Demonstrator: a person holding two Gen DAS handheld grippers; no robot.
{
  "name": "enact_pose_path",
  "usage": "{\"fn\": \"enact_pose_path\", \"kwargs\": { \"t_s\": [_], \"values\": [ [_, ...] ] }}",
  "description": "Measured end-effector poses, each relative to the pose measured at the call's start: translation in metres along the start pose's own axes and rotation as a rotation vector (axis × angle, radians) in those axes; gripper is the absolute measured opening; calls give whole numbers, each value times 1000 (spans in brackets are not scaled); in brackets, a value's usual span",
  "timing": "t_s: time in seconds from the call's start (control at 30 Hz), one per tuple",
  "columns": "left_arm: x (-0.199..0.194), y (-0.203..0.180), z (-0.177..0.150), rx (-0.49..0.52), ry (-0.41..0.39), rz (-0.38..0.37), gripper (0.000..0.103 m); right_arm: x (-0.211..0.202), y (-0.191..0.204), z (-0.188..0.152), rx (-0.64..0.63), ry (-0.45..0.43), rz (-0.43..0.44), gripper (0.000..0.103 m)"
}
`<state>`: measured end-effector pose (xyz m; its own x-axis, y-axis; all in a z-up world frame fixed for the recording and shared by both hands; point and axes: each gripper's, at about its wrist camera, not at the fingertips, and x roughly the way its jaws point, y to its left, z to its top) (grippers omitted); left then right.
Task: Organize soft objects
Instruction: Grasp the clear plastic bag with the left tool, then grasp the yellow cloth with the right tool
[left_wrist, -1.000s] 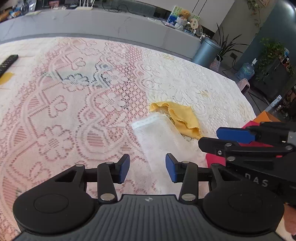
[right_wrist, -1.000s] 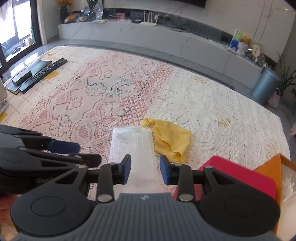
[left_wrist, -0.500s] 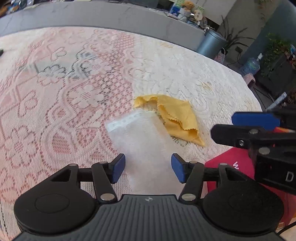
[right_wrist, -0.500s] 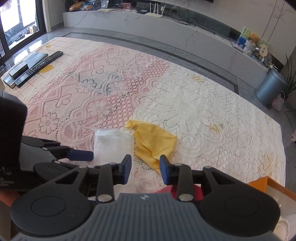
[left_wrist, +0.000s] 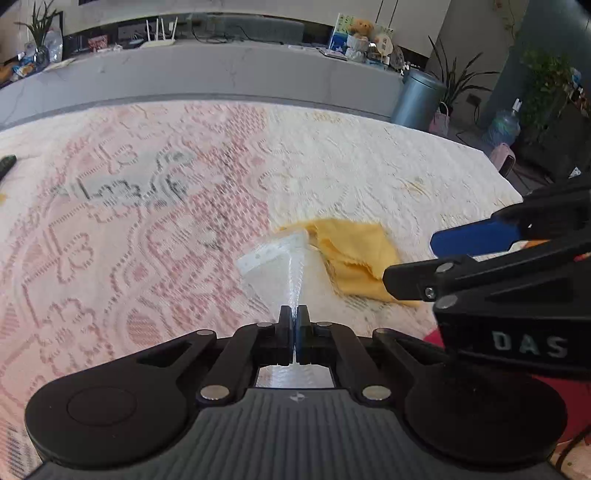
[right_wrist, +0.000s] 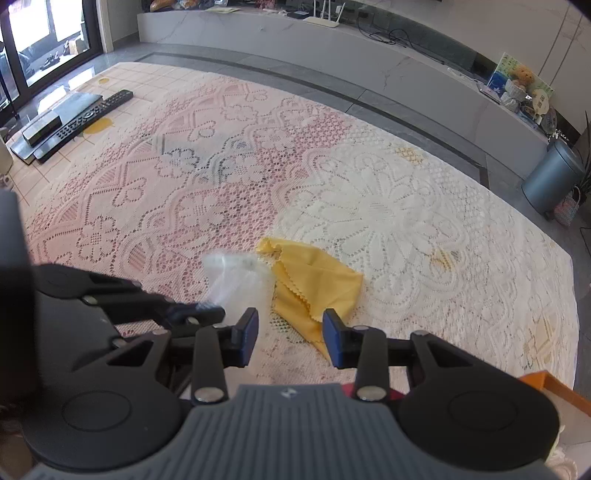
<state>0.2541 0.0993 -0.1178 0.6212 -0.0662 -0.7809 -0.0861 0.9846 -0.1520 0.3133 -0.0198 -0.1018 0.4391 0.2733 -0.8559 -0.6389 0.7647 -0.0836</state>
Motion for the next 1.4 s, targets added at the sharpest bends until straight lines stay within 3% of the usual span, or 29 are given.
{"fn": "enact_pose_path", "kwargs": {
  "t_s": [0.1,0.23,0.3,0.37,0.5,0.7,0.8,0.93,1.03,1.1,1.4],
  "values": [
    [-10,14,7,-1,-29,60,1,9,-2,12,27,18,-12,49],
    [-19,38,17,-41,-65,110,1,30,-1,26,37,64,-43,52],
    [-19,45,20,-51,-72,122,1,44,-3,33,72,100,-56,68],
    [-17,50,20,-66,-67,116,1,58,-8,38,129,124,-71,78],
    [-9,51,17,-57,-50,101,1,81,-25,46,300,222,-92,84],
    [-8,47,16,-40,-53,71,1,106,-42,40,478,338,-84,84],
    [-6,47,15,-37,-48,66,1,107,-43,38,507,353,-53,74],
    [-4,47,15,-38,-37,66,1,104,-40,39,494,337,-82,60],
    [-4,47,15,-38,-35,68,1,100,-38,39,468,320,-107,40],
    [-4,47,14,-38,-35,69,1,97,-36,39,451,310,-118,7],
    [-6,48,14,-44,-31,66,1,71,-29,34,415,225,-78,3]
  ]
}}
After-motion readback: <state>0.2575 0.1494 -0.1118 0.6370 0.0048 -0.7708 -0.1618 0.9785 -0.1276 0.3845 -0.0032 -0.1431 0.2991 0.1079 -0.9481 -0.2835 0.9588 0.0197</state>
